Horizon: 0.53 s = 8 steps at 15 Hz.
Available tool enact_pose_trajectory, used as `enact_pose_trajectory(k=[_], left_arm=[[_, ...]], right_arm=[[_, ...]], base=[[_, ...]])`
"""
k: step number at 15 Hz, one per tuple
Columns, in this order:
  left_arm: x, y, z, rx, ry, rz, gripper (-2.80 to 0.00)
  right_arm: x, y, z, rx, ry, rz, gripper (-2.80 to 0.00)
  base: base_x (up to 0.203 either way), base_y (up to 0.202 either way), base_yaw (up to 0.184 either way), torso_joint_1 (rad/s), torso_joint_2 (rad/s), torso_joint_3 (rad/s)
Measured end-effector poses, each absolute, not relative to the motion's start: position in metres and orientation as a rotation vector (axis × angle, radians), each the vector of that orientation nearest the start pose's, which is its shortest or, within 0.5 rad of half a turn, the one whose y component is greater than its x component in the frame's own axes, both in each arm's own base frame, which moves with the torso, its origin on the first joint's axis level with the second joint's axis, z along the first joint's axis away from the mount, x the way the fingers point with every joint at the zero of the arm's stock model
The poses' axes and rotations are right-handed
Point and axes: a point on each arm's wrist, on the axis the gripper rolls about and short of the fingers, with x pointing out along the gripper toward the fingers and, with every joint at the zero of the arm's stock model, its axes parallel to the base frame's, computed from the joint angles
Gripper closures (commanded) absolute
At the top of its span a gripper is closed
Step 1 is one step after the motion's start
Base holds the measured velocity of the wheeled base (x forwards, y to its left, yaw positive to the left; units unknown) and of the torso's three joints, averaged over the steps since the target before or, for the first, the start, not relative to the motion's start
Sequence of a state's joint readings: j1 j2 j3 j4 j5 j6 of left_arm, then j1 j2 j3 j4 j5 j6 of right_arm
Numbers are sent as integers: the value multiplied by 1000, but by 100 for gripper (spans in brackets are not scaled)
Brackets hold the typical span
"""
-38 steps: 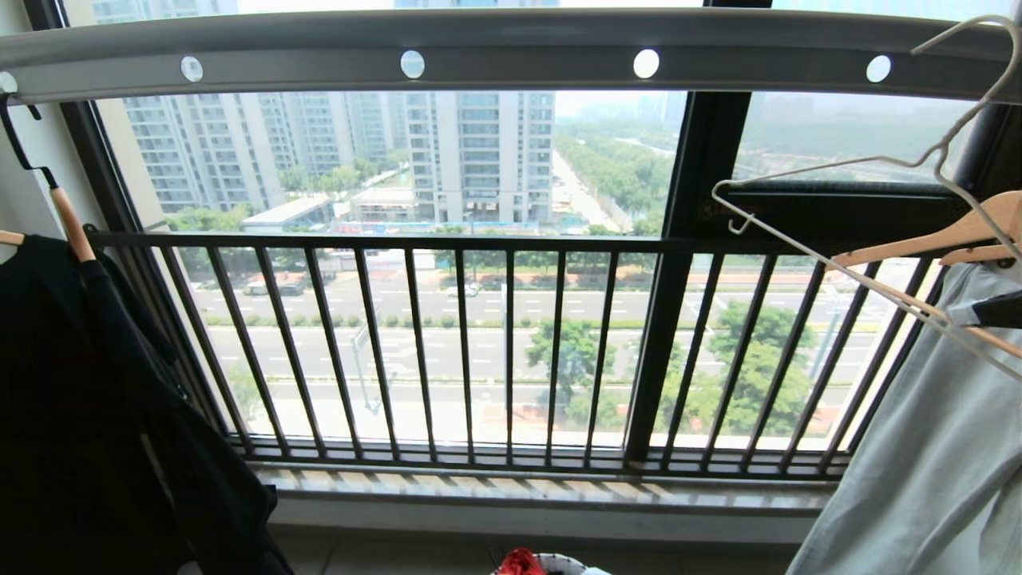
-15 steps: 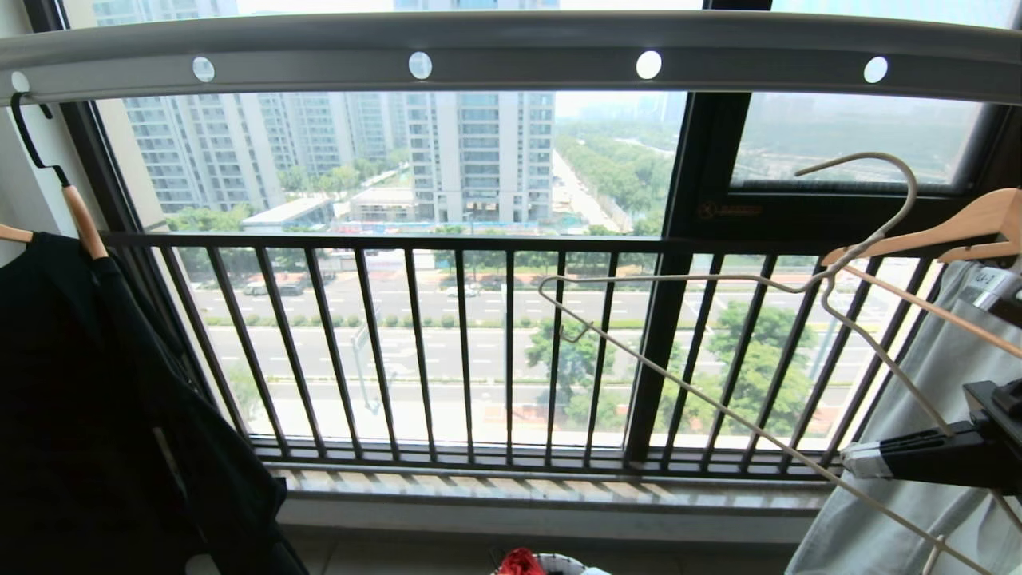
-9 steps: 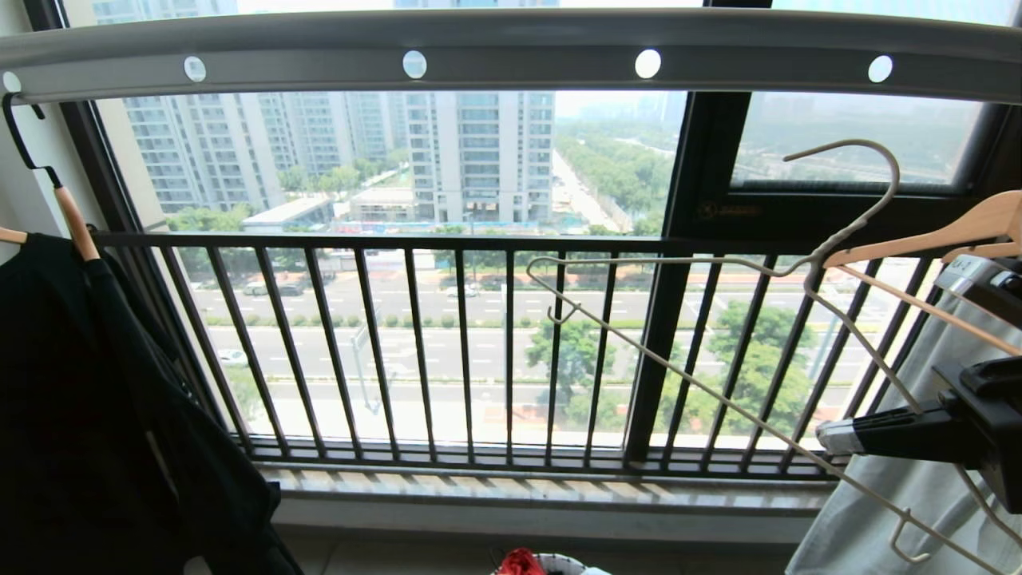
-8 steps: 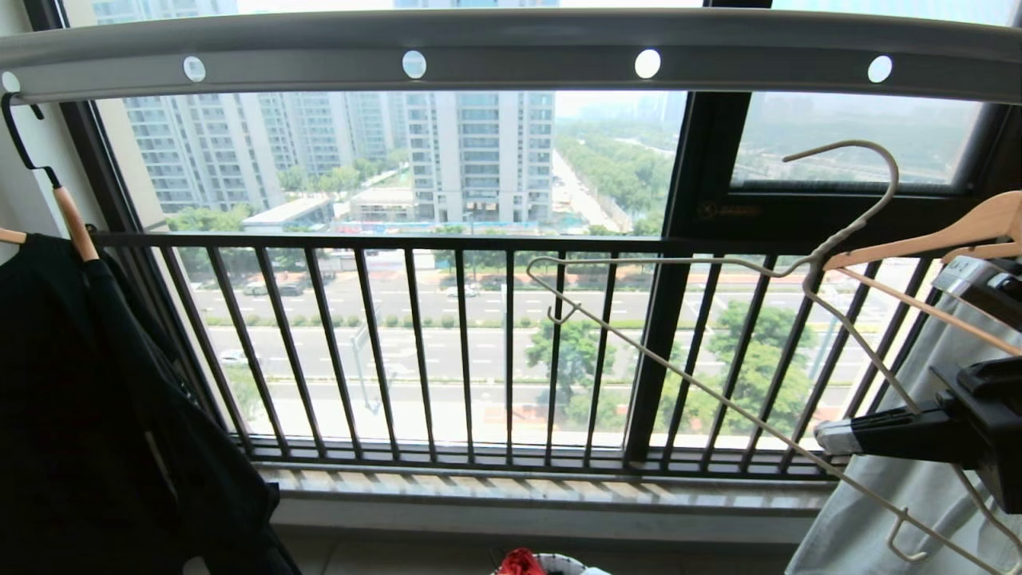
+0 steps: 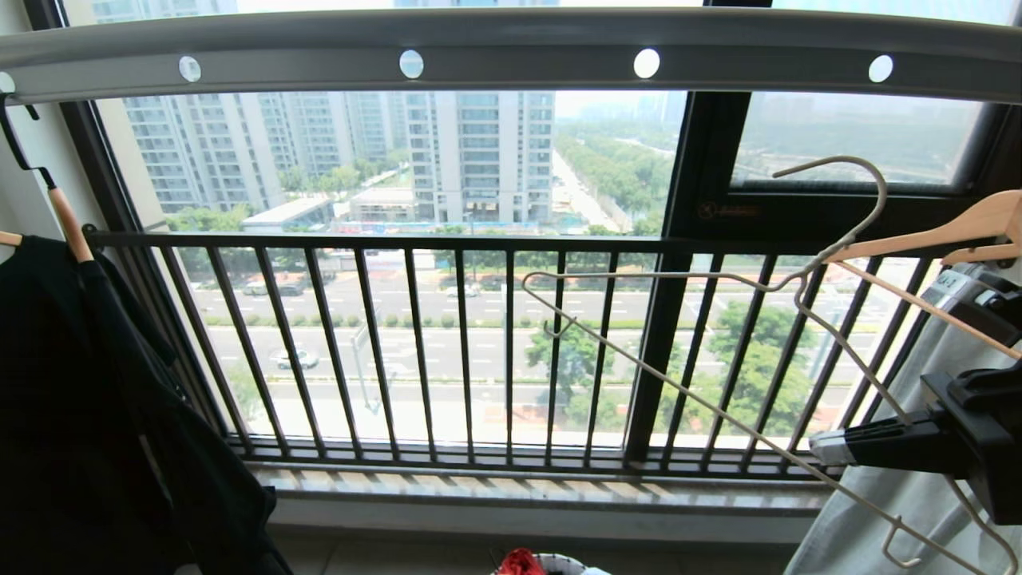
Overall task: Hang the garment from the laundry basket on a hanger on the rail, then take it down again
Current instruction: Pick up the clothes rack on the clothesline
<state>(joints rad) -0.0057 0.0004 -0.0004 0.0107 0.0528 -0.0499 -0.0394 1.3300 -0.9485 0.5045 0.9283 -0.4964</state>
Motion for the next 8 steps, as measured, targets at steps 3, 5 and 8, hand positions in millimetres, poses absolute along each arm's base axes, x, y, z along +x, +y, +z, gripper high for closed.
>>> enact_pose_trajectory(k=[3,5,8], left_arm=[[-23,1,74,-50,10,47,0],[-23,1,75,-50,9,48,0],[-23,1,74,-49,10,47,0]], right_arm=[[180,11,224,-18,569,989,0],[181,10,223,-24,559,987,0],[181,10,222,-25,555,983,0]], base=[[0,0,0,-128,281,147],[0,0,0,-133,315,150],[0,0,0,-144,301,162]])
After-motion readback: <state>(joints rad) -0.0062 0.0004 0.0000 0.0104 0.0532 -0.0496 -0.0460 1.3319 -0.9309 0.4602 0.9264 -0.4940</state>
